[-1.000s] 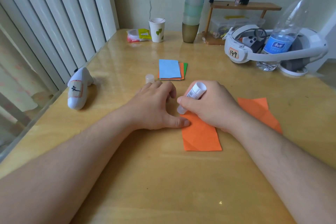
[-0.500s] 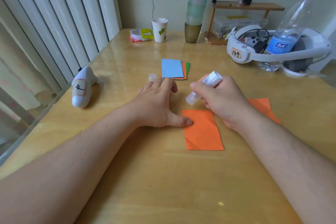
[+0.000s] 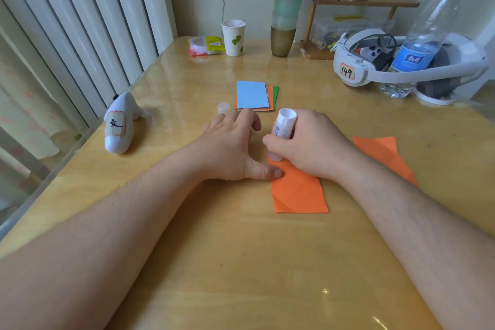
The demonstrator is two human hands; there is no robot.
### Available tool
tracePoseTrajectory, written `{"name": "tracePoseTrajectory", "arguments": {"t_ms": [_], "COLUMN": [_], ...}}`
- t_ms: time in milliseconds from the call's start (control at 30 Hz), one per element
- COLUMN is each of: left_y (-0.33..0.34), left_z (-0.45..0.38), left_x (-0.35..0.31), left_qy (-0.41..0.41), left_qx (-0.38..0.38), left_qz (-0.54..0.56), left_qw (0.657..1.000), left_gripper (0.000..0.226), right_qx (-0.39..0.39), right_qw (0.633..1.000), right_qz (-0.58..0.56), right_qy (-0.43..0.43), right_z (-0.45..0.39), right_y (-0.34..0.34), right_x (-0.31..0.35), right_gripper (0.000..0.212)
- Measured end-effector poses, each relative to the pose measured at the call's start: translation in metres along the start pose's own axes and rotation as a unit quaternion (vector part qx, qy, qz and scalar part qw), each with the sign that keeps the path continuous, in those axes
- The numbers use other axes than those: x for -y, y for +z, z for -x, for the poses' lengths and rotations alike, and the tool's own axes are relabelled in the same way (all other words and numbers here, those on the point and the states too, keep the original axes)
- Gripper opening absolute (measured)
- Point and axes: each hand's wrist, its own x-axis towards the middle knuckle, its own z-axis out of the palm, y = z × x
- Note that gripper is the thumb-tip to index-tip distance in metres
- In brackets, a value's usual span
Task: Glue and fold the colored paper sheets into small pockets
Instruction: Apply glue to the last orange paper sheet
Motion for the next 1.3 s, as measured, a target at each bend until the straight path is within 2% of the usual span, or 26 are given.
{"name": "tracePoseTrajectory", "arguments": {"t_ms": [267,700,800,867,933,1000,1067,1167,1300], "left_y": [-0.001,-0.001,-0.002,-0.001,-0.001,-0.001,-0.001,-0.001,-0.001], "left_z": [0.002,0.004,0.004,0.003,0.003,0.003,0.003,0.003,0.004], "left_x": [0.002,0.002,0.002,0.002,0.002,0.002,0.002,0.002,0.000], "left_qy": [0.000,0.004,0.003,0.003,0.003,0.003,0.004,0.006,0.013], "left_qx": [-0.001,-0.004,-0.001,-0.001,-0.003,-0.002,-0.003,-0.003,-0.003], "left_qz": [0.006,0.010,0.009,0.009,0.008,0.007,0.006,0.007,0.004], "left_qw": [1.000,1.000,1.000,1.000,1.000,1.000,1.000,1.000,1.000], "left_gripper": [0.094,0.093,0.093,0.092,0.090,0.090,0.091,0.089,0.087], "right_qx": [0.011,-0.005,-0.045,-0.106,-0.137,-0.101,-0.039,0.000,-0.028], "right_qw": [0.999,0.997,0.997,0.992,0.977,0.955,0.941,0.956,0.990], "right_qz": [0.012,0.030,0.019,-0.042,-0.153,-0.276,-0.334,-0.292,-0.136], "right_qy": [0.034,0.065,0.064,0.063,0.049,0.028,0.027,0.016,-0.009], "right_z": [0.003,0.012,0.011,0.008,0.005,0.004,0.004,0.005,0.005], "right_y": [-0.014,-0.026,-0.027,-0.027,-0.025,-0.021,-0.014,-0.003,0.002], "right_x": [-0.017,-0.030,-0.032,-0.035,-0.035,-0.032,-0.028,-0.024,-0.018], "right_gripper": [0.018,0.024,0.023,0.017,0.011,0.016,0.019,0.019,0.020]}}
